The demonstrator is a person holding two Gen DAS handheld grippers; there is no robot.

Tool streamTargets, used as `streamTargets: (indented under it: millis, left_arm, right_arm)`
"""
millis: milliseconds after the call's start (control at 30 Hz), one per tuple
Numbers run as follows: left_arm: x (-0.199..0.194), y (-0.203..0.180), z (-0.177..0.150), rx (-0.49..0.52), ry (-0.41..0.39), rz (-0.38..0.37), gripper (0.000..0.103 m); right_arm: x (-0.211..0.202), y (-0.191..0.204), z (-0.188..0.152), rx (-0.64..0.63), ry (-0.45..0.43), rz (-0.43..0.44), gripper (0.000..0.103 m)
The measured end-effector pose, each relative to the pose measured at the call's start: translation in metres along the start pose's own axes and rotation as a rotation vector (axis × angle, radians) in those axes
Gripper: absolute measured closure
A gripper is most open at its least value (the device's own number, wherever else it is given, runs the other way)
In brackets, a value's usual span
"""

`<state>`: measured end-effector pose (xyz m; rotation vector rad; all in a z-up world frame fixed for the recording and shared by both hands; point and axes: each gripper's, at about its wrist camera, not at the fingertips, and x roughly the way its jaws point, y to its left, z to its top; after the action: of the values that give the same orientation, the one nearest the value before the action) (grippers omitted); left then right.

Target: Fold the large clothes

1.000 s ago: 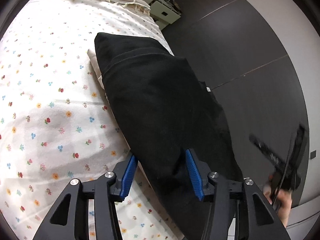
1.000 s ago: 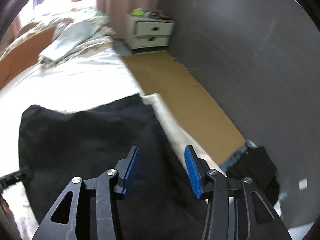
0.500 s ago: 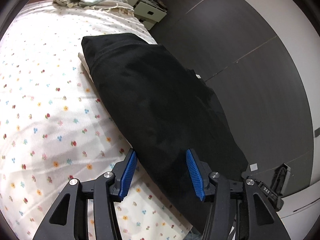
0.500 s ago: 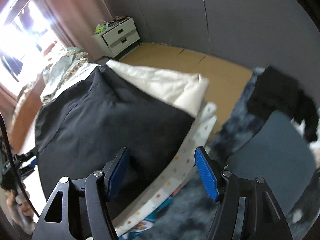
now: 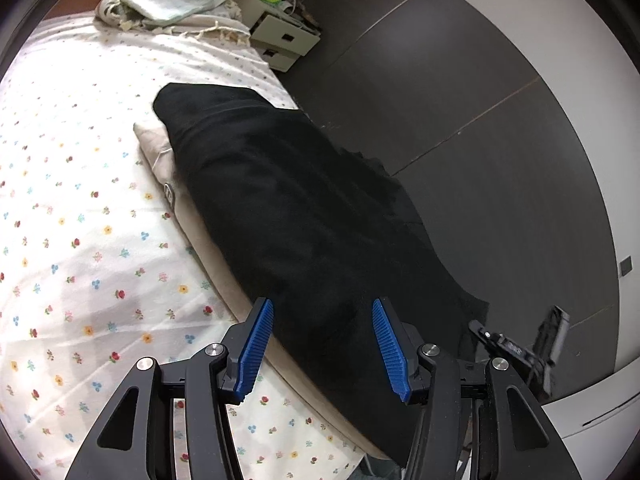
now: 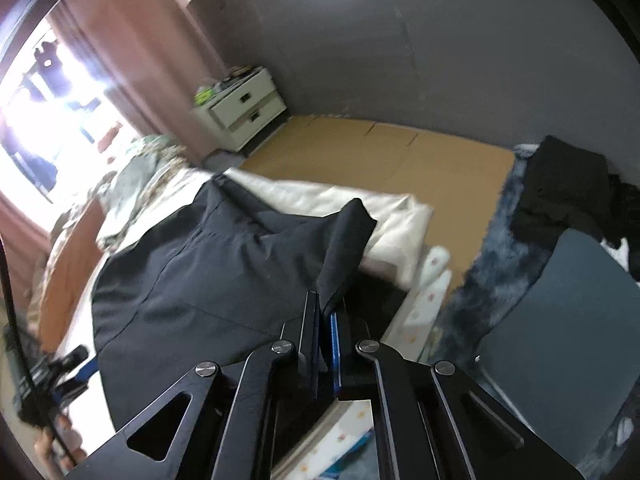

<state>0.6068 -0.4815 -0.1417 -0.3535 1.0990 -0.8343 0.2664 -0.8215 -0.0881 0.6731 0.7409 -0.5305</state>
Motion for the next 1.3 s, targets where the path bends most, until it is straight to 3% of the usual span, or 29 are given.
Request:
streamTargets:
  millis: [400,467,567,733,900,1000,1167,1300]
  left_arm:
    - [-0.013,0.011,-0.016,0.055,0.001,0.079,0.050]
    - [-0.021,0.009,-0.016,0.066,-0.010,0.101,0.050]
    - [-0.038,0.006,-0.015,0.072,-0.026,0.130,0.043]
    - [-0.067,-0.001,-0.013,0.087,-0.070,0.157,0.021]
    - [-0.099,-0.017,-0.013,0.118,-0.101,0.184,0.014]
    - [-0.122,-0.028,-0.018,0.140,-0.141,0.190,0.003]
    - [-0.168,-0.048,-0.030,0.177,-0.180,0.224,0.001]
    - [-0.210,-0.061,-0.043,0.220,-0.222,0.251,0.001]
  right_arm:
    - [0.035,-0.008,0.002,0.015,0.029,-0.094,0.099]
    - [0.031,-0.004,0.006,0.026,0.028,-0.160,0.097]
    - [0.022,0.004,0.006,0.017,0.032,-0.261,0.077]
    - [-0.004,0.010,0.002,-0.004,0.045,-0.190,0.058]
    - [-0.053,0.019,-0.006,-0.020,0.011,-0.128,0.035]
    - [-0.078,0.028,-0.011,-0.039,0.013,-0.105,0.030]
    - [-0.118,0.052,-0.023,-0.086,0.030,-0.072,0.027]
    - [-0.153,0.071,-0.035,-0.128,-0.002,-0.068,0.003]
